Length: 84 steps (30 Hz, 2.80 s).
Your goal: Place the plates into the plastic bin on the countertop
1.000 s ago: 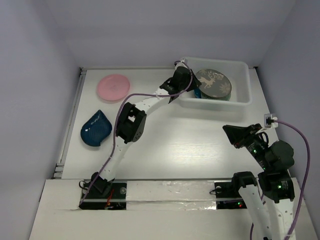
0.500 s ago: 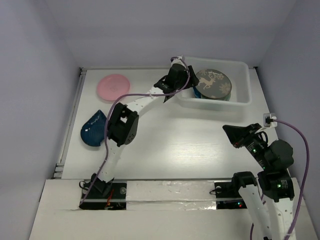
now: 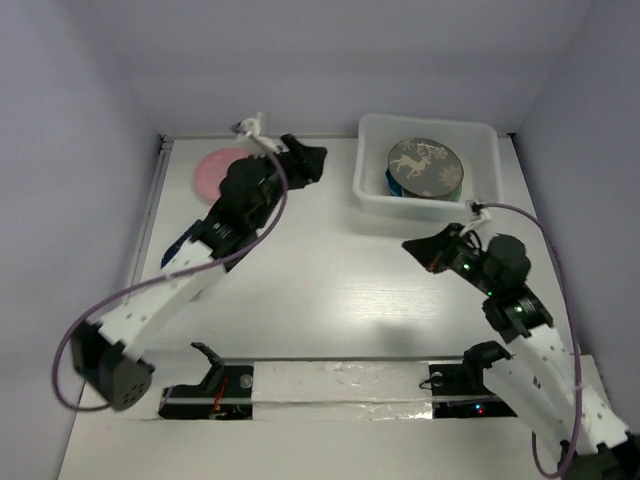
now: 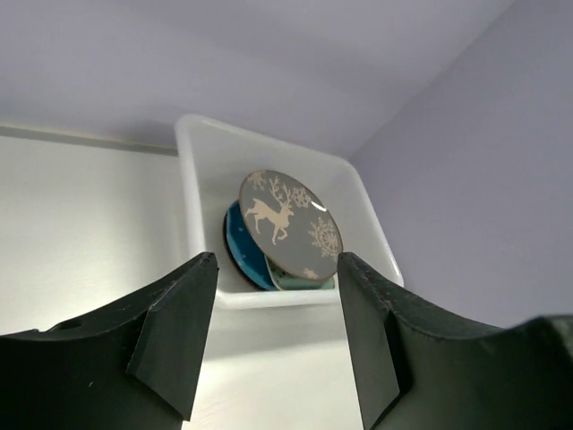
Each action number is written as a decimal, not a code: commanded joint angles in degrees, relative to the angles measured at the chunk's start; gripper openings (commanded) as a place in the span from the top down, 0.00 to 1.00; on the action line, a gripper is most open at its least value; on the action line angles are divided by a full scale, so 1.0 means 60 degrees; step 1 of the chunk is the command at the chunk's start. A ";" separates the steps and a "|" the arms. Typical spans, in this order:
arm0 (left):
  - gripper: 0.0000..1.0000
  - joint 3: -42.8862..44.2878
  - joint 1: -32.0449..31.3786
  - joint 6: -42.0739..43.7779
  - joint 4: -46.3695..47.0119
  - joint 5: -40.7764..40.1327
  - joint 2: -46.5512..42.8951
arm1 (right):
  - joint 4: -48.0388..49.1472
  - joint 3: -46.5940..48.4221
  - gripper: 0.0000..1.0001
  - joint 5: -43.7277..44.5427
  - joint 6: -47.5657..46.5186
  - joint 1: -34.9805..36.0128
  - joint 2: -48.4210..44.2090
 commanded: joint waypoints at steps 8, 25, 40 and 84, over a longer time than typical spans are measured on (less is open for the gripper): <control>0.49 -0.2961 0.0001 0.0164 -0.3075 -0.2344 -0.5441 | 0.3747 0.1832 0.99 0.3099 0.0306 0.4338 0.5717; 0.39 -0.4173 0.0001 0.1541 -0.4957 -0.4031 -0.9385 | 0.2739 0.9846 0.43 0.2661 0.0584 0.6331 1.4938; 0.38 -0.4614 0.0001 0.1850 -0.4650 -0.3504 -0.9884 | 0.0029 1.5251 0.39 0.1724 0.0672 0.6508 1.8954; 0.40 -0.4746 0.0455 0.1762 -0.4738 -0.3812 -1.0368 | 0.4758 0.9926 1.00 0.2764 0.0965 0.6291 1.3583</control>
